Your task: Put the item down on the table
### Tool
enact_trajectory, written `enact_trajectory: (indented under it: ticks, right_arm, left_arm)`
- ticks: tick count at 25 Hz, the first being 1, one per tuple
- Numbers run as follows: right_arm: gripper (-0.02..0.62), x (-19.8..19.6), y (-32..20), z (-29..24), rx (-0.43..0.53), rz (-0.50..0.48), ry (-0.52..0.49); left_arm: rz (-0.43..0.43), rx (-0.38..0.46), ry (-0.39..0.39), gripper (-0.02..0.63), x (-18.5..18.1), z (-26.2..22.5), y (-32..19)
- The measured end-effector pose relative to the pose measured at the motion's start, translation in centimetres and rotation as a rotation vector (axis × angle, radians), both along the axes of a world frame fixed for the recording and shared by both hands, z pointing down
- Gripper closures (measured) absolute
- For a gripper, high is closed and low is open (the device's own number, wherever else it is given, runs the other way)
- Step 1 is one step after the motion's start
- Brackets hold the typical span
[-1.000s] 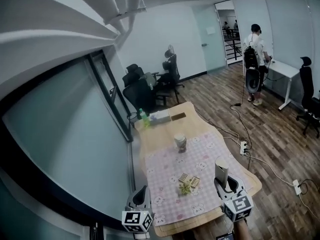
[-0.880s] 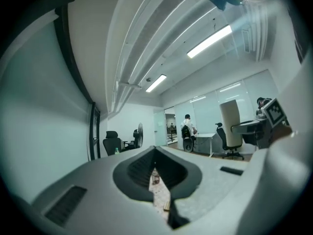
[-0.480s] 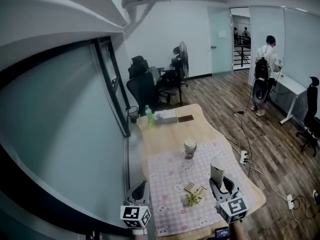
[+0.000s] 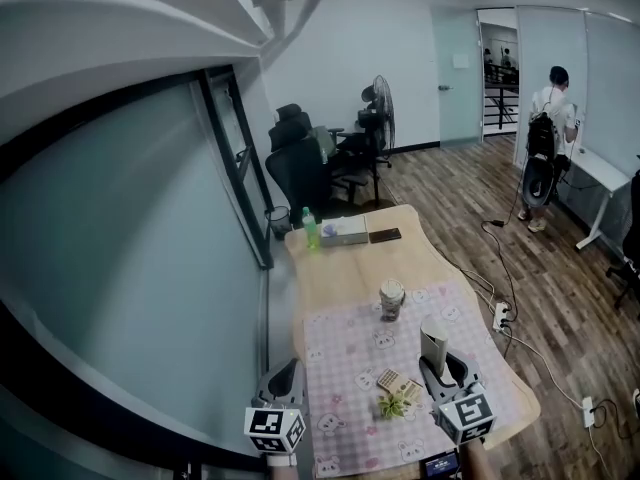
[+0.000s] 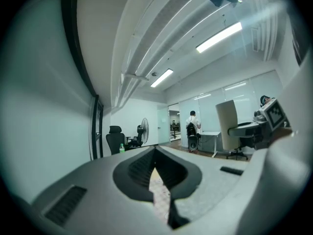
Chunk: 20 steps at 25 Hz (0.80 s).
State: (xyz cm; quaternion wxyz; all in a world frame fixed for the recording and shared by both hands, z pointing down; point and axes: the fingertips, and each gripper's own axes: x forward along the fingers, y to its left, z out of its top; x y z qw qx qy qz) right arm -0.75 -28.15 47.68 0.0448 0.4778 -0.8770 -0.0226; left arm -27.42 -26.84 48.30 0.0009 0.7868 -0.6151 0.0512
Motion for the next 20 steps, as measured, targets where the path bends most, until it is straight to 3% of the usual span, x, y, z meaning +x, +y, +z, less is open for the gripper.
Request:
enact_trajectory:
  ticks: [11,15,20]
  right_arm:
    - [0.437,1.6,-2.0,1.1,-0.029,0.006,-0.014]
    - [0.437,2.2,-3.5,6.9,-0.152,0.020,0.004]
    - [0.437,3.4,-3.9,19.0,-0.396,0.051,0.030]
  left_arm:
    - [0.016,-0.012,-0.006,0.606,2.3,0.2,-1.8]
    - [0.028,-0.023,-0.015,0.606,3.2,0.6,-2.3]
    - [0.012,-0.036,-0.011,0.606,2.9,1.1,-2.0]
